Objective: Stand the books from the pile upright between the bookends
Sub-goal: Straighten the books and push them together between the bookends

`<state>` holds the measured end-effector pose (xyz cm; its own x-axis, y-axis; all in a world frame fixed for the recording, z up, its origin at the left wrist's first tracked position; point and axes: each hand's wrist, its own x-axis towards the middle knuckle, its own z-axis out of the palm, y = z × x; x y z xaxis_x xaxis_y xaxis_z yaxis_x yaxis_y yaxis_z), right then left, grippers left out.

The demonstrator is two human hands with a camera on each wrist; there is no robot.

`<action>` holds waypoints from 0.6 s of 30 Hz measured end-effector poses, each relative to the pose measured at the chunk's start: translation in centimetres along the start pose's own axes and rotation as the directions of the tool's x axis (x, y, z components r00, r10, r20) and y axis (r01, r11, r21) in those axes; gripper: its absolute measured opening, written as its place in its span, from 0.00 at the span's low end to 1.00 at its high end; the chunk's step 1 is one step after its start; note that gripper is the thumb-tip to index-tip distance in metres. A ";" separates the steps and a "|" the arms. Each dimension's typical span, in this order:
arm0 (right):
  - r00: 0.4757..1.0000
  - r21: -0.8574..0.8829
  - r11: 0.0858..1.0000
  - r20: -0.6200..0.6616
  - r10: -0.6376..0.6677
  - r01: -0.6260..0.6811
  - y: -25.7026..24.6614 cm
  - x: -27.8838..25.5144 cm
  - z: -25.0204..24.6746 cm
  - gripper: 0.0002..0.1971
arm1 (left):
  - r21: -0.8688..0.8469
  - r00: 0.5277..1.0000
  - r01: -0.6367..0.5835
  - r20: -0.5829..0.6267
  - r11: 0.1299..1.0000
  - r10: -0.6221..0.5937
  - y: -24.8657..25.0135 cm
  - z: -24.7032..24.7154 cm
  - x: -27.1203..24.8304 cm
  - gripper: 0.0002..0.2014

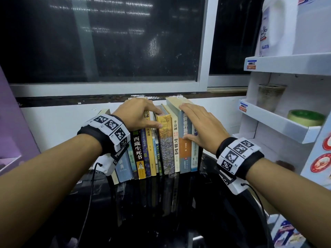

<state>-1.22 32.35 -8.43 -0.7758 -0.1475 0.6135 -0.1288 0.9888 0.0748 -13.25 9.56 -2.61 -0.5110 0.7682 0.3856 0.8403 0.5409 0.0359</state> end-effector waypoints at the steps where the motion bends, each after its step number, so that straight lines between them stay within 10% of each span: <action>1: 1.000 -0.004 1.000 -0.005 0.003 -0.003 0.0 0.0 0.1 0.49 | -0.001 1.000 0.000 0.003 1.000 0.000 0.0 0.0 0.0 0.28; 18: 1.000 -0.022 1.000 -0.017 0.015 -0.016 -0.6 -0.1 -0.1 0.47 | 0.027 0.994 0.063 0.092 0.998 -0.065 0.9 -1.2 0.1 0.33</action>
<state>-1.00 31.75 -8.48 -0.7672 -0.1320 0.6276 -0.1028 0.9912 0.0828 -12.36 9.72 -1.48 -0.5792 0.7594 0.2964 0.8012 0.5974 0.0349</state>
